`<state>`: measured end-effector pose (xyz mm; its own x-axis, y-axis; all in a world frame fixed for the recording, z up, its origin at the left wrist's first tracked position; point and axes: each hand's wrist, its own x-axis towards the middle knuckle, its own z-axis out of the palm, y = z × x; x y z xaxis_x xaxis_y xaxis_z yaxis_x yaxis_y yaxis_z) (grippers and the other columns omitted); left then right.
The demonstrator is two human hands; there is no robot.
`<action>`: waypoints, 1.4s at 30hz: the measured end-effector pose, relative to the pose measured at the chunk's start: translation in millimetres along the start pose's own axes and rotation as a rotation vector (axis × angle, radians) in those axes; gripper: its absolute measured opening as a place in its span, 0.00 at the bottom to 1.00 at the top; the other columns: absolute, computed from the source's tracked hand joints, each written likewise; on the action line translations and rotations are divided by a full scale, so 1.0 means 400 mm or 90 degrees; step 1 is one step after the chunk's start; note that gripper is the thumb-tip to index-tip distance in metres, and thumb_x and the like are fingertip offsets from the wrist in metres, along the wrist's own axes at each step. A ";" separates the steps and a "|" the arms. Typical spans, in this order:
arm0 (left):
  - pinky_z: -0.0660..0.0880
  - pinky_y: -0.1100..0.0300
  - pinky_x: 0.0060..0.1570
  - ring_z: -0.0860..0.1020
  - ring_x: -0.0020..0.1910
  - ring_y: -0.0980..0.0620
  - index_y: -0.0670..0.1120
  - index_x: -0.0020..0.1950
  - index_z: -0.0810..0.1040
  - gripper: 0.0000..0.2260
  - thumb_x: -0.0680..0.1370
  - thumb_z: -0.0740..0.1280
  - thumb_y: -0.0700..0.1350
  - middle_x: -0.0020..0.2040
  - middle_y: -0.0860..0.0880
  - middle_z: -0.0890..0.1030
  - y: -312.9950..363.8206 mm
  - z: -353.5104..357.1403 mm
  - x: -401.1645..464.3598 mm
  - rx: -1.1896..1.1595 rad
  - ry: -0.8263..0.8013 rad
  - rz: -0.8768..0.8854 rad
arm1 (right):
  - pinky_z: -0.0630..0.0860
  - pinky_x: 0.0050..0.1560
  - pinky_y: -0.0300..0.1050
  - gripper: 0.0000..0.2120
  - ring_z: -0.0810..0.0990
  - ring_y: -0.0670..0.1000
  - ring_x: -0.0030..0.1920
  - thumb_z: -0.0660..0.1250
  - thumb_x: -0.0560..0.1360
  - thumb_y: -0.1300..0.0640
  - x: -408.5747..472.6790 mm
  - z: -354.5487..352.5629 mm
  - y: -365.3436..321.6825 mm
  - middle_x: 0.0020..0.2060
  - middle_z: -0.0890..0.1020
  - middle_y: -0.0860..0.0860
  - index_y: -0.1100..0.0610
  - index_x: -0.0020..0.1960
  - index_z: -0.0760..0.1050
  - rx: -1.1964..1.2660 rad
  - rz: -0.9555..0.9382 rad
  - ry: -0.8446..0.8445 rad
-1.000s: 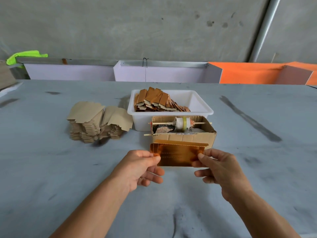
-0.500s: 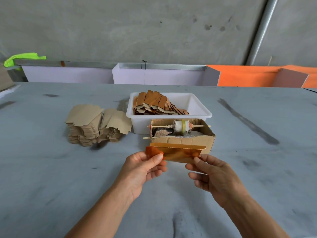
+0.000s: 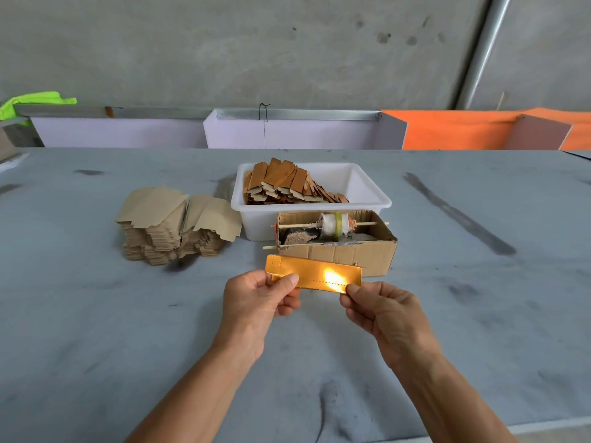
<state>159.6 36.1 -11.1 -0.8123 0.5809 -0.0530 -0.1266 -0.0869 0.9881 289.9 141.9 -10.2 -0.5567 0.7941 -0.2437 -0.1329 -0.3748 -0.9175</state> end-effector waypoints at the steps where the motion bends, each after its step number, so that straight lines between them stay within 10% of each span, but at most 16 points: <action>1: 0.75 0.65 0.25 0.78 0.24 0.54 0.39 0.36 0.78 0.05 0.71 0.72 0.35 0.27 0.47 0.81 -0.002 0.002 -0.003 -0.007 0.006 0.007 | 0.79 0.32 0.37 0.05 0.81 0.47 0.29 0.68 0.72 0.68 -0.002 0.003 0.004 0.28 0.81 0.56 0.65 0.38 0.76 -0.008 -0.019 0.014; 16: 0.76 0.64 0.26 0.78 0.25 0.54 0.44 0.50 0.74 0.12 0.71 0.70 0.31 0.28 0.47 0.81 -0.040 0.047 -0.030 -0.153 0.097 0.024 | 0.75 0.37 0.40 0.17 0.81 0.47 0.30 0.69 0.72 0.68 -0.008 0.030 0.032 0.31 0.80 0.54 0.52 0.54 0.69 0.001 -0.185 0.126; 27: 0.74 0.64 0.27 0.79 0.27 0.53 0.41 0.40 0.78 0.10 0.65 0.75 0.32 0.29 0.46 0.82 -0.071 0.074 -0.049 -0.168 0.115 -0.007 | 0.74 0.41 0.44 0.26 0.82 0.51 0.38 0.74 0.66 0.65 -0.035 0.054 0.082 0.33 0.81 0.53 0.56 0.60 0.68 0.103 -0.091 0.056; 33: 0.73 0.67 0.26 0.78 0.26 0.55 0.41 0.38 0.79 0.09 0.64 0.75 0.31 0.28 0.47 0.82 -0.069 0.066 -0.062 -0.166 0.089 0.007 | 0.74 0.36 0.40 0.10 0.79 0.48 0.31 0.72 0.61 0.65 -0.039 0.073 0.095 0.32 0.79 0.54 0.60 0.40 0.74 0.189 0.018 -0.002; 42: 0.76 0.62 0.27 0.83 0.34 0.44 0.37 0.43 0.78 0.11 0.73 0.68 0.45 0.38 0.38 0.84 -0.062 0.032 -0.066 -0.180 -0.008 -0.043 | 0.77 0.30 0.36 0.03 0.81 0.49 0.30 0.69 0.69 0.65 -0.026 0.023 0.092 0.30 0.81 0.56 0.62 0.40 0.75 0.198 0.014 0.013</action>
<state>191.6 33.2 -32.2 -0.7900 0.6023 -0.1144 -0.3354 -0.2685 0.9030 283.3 115.5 -38.5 -0.5464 0.7923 -0.2717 -0.3669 -0.5180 -0.7727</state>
